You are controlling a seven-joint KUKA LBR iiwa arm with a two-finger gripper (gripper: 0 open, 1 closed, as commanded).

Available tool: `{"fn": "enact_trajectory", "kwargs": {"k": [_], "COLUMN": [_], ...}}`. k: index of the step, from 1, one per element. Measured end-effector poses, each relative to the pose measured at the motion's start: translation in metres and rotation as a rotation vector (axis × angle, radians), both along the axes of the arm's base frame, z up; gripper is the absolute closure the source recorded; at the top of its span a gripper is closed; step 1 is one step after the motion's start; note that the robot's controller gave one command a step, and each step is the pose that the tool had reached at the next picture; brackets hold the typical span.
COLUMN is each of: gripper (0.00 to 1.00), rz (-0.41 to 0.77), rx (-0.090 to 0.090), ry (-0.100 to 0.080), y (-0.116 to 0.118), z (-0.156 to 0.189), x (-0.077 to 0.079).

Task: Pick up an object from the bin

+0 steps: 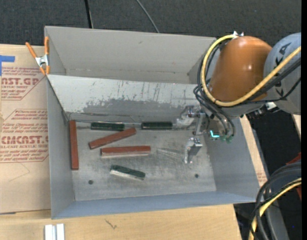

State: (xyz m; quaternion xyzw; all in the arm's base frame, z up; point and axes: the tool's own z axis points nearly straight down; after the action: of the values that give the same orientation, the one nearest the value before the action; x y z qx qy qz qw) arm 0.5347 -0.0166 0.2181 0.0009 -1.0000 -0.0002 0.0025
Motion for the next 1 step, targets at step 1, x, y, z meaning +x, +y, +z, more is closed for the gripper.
{"fn": "enact_trajectory", "kwargs": {"k": [1], "gripper": [0.0], "rz": [0.0], "rx": [0.0], "ry": [-0.005], "y": [0.0], "z": [0.0023], "x": [0.001]}}
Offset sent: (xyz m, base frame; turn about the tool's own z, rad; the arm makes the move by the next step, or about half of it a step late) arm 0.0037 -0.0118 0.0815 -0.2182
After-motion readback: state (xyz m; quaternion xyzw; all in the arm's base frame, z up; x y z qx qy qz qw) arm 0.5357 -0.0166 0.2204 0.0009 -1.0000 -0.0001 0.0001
